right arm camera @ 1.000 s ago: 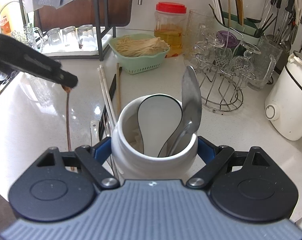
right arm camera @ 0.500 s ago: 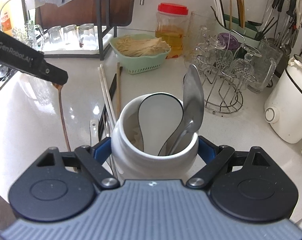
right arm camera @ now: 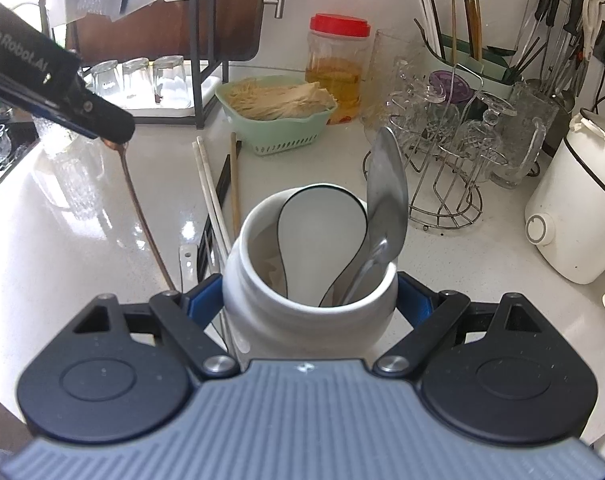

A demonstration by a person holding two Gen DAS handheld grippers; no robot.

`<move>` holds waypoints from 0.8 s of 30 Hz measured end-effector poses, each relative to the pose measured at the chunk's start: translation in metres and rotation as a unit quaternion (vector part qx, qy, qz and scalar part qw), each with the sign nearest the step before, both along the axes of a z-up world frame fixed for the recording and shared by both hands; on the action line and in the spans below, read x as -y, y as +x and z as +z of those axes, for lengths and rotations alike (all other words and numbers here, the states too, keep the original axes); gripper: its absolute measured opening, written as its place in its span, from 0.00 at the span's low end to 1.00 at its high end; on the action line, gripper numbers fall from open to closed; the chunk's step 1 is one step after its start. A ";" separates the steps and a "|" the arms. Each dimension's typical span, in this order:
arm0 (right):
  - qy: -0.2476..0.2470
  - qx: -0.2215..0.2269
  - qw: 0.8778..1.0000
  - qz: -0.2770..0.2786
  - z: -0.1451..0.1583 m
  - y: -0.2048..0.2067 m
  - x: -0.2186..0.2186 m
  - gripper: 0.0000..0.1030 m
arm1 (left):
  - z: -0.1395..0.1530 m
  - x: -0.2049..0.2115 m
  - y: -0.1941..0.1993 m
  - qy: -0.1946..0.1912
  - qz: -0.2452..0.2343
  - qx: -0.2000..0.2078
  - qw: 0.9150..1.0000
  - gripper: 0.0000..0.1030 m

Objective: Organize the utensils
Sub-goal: 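Lift the gold spoon with the left gripper and carry it over the mug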

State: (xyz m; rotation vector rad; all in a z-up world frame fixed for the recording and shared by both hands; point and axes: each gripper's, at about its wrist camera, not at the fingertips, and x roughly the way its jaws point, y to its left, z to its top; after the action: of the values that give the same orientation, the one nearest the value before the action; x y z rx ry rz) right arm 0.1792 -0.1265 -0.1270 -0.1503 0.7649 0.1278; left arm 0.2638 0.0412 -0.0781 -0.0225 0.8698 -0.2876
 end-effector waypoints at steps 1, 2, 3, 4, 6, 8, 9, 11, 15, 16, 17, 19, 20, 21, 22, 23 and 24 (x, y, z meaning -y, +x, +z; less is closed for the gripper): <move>0.000 0.000 1.000 0.000 0.000 0.000 0.000 0.89 | 0.001 0.000 0.001 0.000 -0.001 -0.001 1.000 0.32; 0.000 0.000 1.000 0.001 0.000 0.000 0.000 0.89 | 0.002 0.001 0.001 0.001 -0.003 -0.001 1.000 0.32; 0.000 0.001 1.000 0.001 0.000 0.000 0.000 0.89 | 0.003 0.001 0.002 0.001 -0.006 -0.001 1.000 0.32; 0.000 0.001 1.000 0.001 0.000 0.000 0.000 0.89 | 0.005 0.002 0.002 0.000 -0.008 -0.001 1.000 0.32; 0.000 0.001 1.000 0.001 0.000 0.000 0.000 0.89 | 0.010 0.004 0.003 0.003 -0.015 0.002 1.000 0.32; -0.001 0.001 1.000 0.001 0.000 -0.001 0.000 0.89 | 0.016 0.007 0.004 0.008 -0.022 0.006 1.000 0.32; -0.001 0.001 1.000 0.001 0.000 -0.001 0.000 0.89 | 0.020 0.009 0.004 0.008 -0.027 0.004 1.000 0.32; -0.001 0.000 1.000 0.001 0.000 -0.001 0.000 0.89 | 0.028 0.011 0.007 -0.004 -0.031 -0.007 0.999 0.32; -0.001 0.001 1.000 0.000 0.001 0.000 -0.001 0.89 | 0.042 0.017 0.009 -0.011 -0.040 -0.016 0.999 0.32; -0.001 0.001 1.000 0.000 0.001 0.000 -0.001 0.89 | 0.046 0.019 0.008 -0.008 -0.044 -0.016 0.999 0.32; -0.001 0.001 1.000 0.000 0.001 0.000 -0.001 0.89 | 0.049 0.021 0.008 -0.006 -0.049 -0.016 0.999 0.32; 0.000 0.001 1.000 0.000 0.001 0.000 -0.001 0.89 | 0.056 0.025 0.008 -0.002 -0.056 -0.016 0.998 0.32; 0.000 0.001 1.000 0.001 0.001 0.000 -0.001 0.89 | 0.059 0.026 0.008 0.001 -0.059 -0.016 0.998 0.32; 0.000 0.001 1.000 0.001 0.001 0.000 -0.001 0.89 | 0.064 0.028 0.008 0.005 -0.062 -0.017 0.998 0.32; 0.000 0.002 1.000 0.001 0.001 0.001 -0.001 0.89 | 0.067 0.029 0.008 0.007 -0.065 -0.018 0.998 0.32; 0.000 0.002 1.000 0.002 0.001 0.001 -0.001 0.89 | 0.071 0.030 0.009 0.008 -0.068 -0.021 0.997 0.32; 0.000 0.003 1.000 0.002 0.001 0.001 -0.001 0.89 | 0.074 0.030 0.009 0.005 -0.069 -0.024 0.997 0.32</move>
State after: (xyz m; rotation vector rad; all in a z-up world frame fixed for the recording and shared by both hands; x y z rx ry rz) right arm 0.1801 -0.1253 -0.1260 -0.1516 0.7578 0.1322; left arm 0.2732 0.0112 -0.0037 0.0402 0.9226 -0.4142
